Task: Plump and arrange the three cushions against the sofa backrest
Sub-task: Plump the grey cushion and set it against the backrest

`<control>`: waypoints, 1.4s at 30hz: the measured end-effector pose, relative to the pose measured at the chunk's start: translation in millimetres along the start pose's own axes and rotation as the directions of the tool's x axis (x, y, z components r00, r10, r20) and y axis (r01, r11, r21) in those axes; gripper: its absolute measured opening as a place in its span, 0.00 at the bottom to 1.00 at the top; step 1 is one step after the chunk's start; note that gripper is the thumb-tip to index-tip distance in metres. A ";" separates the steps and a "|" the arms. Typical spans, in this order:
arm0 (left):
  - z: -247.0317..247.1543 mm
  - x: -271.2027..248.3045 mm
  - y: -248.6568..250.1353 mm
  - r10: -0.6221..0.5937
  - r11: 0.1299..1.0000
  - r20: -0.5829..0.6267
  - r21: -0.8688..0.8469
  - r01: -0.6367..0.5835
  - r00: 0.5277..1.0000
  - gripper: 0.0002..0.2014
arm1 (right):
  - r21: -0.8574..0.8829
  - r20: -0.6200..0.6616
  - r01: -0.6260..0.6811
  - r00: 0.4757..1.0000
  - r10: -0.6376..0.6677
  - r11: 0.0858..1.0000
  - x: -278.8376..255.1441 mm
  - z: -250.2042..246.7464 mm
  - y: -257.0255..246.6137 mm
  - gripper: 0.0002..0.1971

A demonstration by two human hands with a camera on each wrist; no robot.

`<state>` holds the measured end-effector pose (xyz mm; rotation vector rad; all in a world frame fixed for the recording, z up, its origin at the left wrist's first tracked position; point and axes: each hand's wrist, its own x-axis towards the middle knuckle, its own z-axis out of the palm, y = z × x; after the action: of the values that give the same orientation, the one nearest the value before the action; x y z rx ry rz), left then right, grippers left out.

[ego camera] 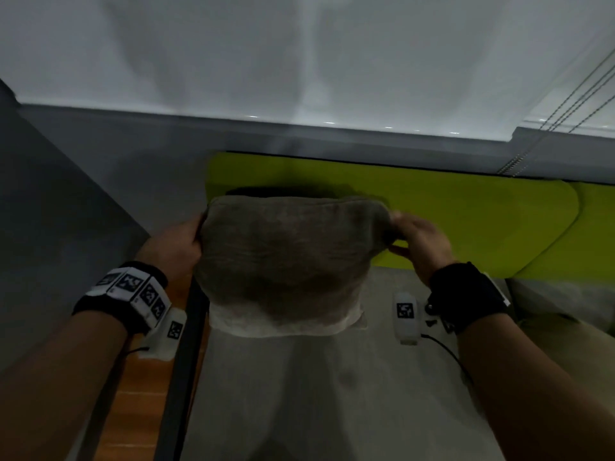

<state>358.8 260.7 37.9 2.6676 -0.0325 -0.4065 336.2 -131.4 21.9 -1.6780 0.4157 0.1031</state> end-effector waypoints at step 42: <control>-16.9 -8.3 25.2 -0.193 0.968 0.185 -0.126 0.218 0.964 0.22 | -0.293 -0.077 0.295 0.941 -0.330 0.909 25.6 -27.3 0.0 0.27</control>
<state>356.7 245.8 65.5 2.4931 0.2169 -0.6785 355.3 -163.4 18.4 -2.0165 0.2252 -0.1921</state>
